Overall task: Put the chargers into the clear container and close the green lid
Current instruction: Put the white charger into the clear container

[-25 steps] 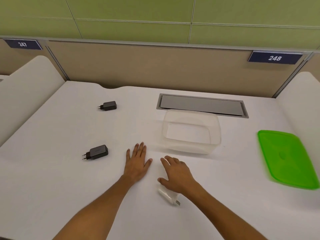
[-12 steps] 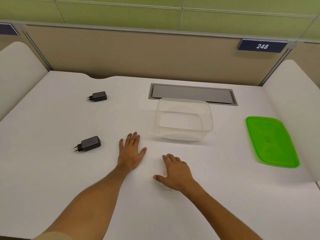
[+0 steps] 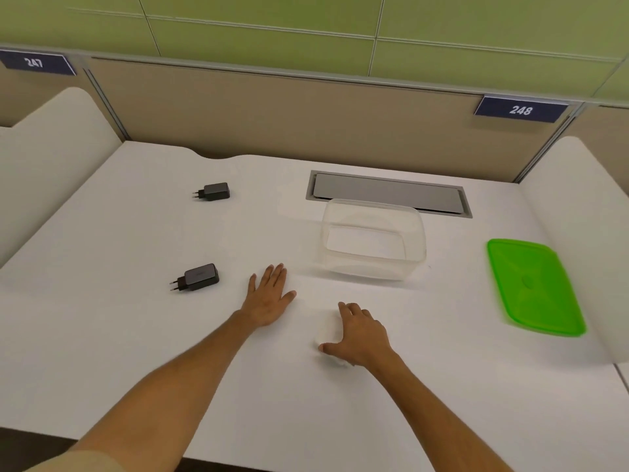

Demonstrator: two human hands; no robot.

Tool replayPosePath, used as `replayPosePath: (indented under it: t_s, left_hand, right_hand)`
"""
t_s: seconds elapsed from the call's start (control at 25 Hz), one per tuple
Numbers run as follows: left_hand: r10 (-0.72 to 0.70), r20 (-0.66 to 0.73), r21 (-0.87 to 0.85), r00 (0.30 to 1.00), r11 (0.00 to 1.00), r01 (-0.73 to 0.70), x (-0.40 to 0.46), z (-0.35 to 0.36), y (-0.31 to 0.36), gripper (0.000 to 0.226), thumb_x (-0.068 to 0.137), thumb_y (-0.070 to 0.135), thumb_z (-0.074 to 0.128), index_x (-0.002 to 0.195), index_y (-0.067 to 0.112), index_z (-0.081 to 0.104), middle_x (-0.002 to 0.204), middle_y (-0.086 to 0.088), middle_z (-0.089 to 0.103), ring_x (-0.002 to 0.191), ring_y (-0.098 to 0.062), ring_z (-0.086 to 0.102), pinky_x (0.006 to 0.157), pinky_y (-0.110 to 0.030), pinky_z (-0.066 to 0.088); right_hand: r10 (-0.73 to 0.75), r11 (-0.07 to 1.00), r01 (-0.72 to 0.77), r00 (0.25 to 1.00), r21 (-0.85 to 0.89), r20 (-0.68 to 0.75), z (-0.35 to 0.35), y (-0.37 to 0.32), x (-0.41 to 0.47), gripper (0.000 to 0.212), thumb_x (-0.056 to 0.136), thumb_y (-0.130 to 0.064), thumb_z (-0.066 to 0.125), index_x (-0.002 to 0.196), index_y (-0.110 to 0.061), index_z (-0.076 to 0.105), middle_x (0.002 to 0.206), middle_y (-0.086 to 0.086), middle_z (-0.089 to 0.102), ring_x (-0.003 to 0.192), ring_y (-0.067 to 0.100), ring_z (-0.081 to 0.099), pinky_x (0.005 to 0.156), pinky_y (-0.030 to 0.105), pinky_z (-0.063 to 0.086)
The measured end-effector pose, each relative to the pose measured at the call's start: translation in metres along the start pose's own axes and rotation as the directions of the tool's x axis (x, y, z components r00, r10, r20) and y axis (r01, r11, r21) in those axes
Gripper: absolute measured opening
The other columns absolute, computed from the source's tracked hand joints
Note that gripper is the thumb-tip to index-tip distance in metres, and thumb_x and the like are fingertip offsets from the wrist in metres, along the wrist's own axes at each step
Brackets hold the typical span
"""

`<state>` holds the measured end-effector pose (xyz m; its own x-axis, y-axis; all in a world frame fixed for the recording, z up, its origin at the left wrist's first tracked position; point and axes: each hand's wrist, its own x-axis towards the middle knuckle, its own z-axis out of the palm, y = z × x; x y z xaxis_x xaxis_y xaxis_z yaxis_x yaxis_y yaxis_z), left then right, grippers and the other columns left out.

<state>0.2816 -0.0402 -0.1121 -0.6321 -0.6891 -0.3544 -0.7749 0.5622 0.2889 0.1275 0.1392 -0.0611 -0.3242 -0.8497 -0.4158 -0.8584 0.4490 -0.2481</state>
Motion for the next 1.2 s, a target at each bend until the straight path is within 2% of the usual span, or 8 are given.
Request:
replayPosePath:
  t_s: [0.24, 0.52, 0.64, 0.8, 0.92, 1.04, 1.2]
  left_hand:
    - [0.018, -0.027, 0.062, 0.999, 0.998, -0.017, -0.030, 0.014, -0.016, 0.067, 0.100, 0.048, 0.021, 0.151, 0.013, -0.004, 0.161, 0.000, -0.010, 0.147, -0.016, -0.012, 0.119, -0.047, -0.008]
    - [0.057, -0.061, 0.125, 0.996, 0.991, -0.049, -0.032, 0.020, -0.020, 0.069, 0.099, 0.050, 0.020, 0.150, 0.012, -0.008, 0.161, -0.001, -0.014, 0.146, -0.016, -0.015, 0.118, -0.045, -0.010]
    - [0.050, -0.103, 0.151, 0.993, 0.988, -0.034, -0.028, 0.024, -0.019, 0.070, 0.099, 0.052, 0.020, 0.150, 0.013, -0.009, 0.160, 0.000, -0.015, 0.146, -0.016, -0.016, 0.117, -0.044, -0.012]
    - [0.029, -0.142, 0.191, 0.989, 0.982, -0.002, -0.028, 0.031, -0.021, 0.071, 0.098, 0.053, 0.019, 0.150, 0.013, -0.007, 0.161, 0.000, -0.012, 0.147, -0.015, -0.013, 0.117, -0.045, -0.010]
    - [0.039, -0.188, 0.220, 0.981, 0.975, 0.003, -0.029, 0.034, -0.021, 0.074, 0.093, 0.059, 0.004, 0.151, 0.013, -0.003, 0.161, 0.000, -0.008, 0.147, -0.015, -0.009, 0.118, -0.045, -0.007]
    - [0.055, -0.228, 0.216, 0.972, 0.976, -0.004, -0.029, 0.037, -0.021, 0.089, 0.081, 0.065, -0.017, 0.151, 0.013, 0.000, 0.161, 0.001, -0.005, 0.148, -0.015, -0.006, 0.119, -0.045, -0.004]
    - [0.057, -0.246, 0.198, 0.967, 0.980, -0.008, -0.029, 0.037, -0.022, 0.087, 0.082, 0.065, -0.014, 0.152, 0.015, 0.003, 0.161, 0.002, -0.001, 0.148, -0.014, -0.004, 0.119, -0.043, -0.005]
  right_hand:
    - [0.064, 0.996, -0.062, 0.997, -0.065, 0.031, 0.008, -0.007, -0.008, 0.100, 0.060, -0.065, 0.068, 0.141, -0.018, 0.033, 0.135, 0.002, 0.042, 0.120, 0.024, 0.047, 0.088, 0.037, 0.049]
    - [0.087, 0.991, -0.089, 0.996, -0.096, -0.020, 0.013, -0.010, -0.010, 0.084, 0.066, -0.055, 0.068, 0.135, -0.015, 0.039, 0.128, 0.003, 0.047, 0.112, 0.024, 0.051, 0.086, 0.035, 0.048]
    - [0.070, 0.991, -0.071, 0.997, -0.116, -0.018, 0.011, -0.007, -0.006, 0.077, 0.062, -0.053, 0.068, 0.126, -0.016, 0.046, 0.120, 0.002, 0.051, 0.104, 0.023, 0.053, 0.081, 0.033, 0.045]
    - [0.001, 0.994, -0.004, 1.000, -0.113, -0.027, 0.001, 0.000, -0.002, 0.080, 0.057, -0.056, 0.069, 0.125, -0.018, 0.049, 0.117, 0.000, 0.053, 0.102, 0.023, 0.054, 0.084, 0.034, 0.045]
    - [-0.046, 0.997, 0.040, 0.995, -0.066, -0.094, -0.023, 0.002, 0.001, 0.086, 0.055, -0.060, 0.069, 0.127, -0.019, 0.048, 0.117, -0.001, 0.054, 0.103, 0.022, 0.055, 0.084, 0.035, 0.046]
    - [-0.076, 0.997, 0.072, 0.974, -0.028, -0.214, -0.061, 0.003, 0.013, 0.089, 0.054, -0.061, 0.070, 0.130, -0.019, 0.047, 0.118, -0.001, 0.054, 0.105, 0.023, 0.057, 0.081, 0.035, 0.049]
    - [-0.073, 0.997, 0.072, 0.933, -0.018, -0.351, -0.114, 0.009, 0.039, 0.084, 0.056, -0.061, 0.070, 0.126, -0.020, 0.049, 0.116, -0.002, 0.056, 0.101, 0.023, 0.059, 0.071, 0.032, 0.047]
